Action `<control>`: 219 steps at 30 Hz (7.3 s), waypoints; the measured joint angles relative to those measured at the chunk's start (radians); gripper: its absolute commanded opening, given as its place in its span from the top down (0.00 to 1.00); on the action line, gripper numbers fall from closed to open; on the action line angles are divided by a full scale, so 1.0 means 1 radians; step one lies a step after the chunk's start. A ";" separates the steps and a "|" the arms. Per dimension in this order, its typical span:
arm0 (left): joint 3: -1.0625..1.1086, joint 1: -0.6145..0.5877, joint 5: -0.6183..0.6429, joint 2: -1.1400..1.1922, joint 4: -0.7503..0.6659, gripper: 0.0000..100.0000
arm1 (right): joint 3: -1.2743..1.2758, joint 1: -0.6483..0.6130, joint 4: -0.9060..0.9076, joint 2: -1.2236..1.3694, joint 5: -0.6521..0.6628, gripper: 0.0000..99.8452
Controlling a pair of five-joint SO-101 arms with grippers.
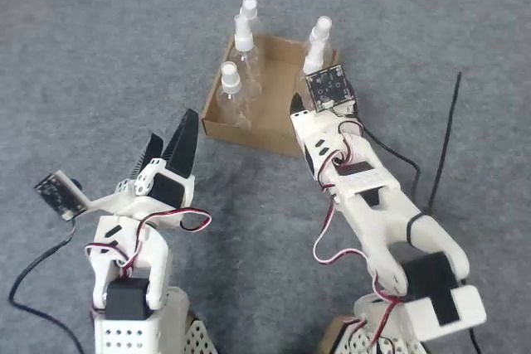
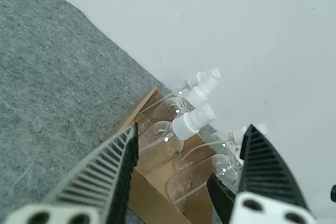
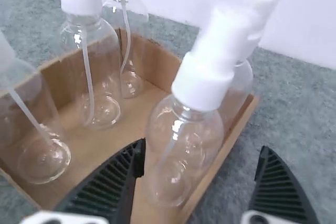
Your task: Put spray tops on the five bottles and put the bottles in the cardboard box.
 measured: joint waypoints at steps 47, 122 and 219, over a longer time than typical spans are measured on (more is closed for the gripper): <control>0.000 0.000 -0.015 0.000 0.000 0.70 | 0.002 0.000 0.508 -0.399 0.000 0.91; 0.129 -0.002 -0.183 0.000 -0.190 0.99 | 0.124 0.173 1.188 -1.643 -0.064 0.97; 0.157 -0.221 -0.764 0.000 0.537 0.99 | 0.776 0.230 1.508 -1.709 -0.064 0.97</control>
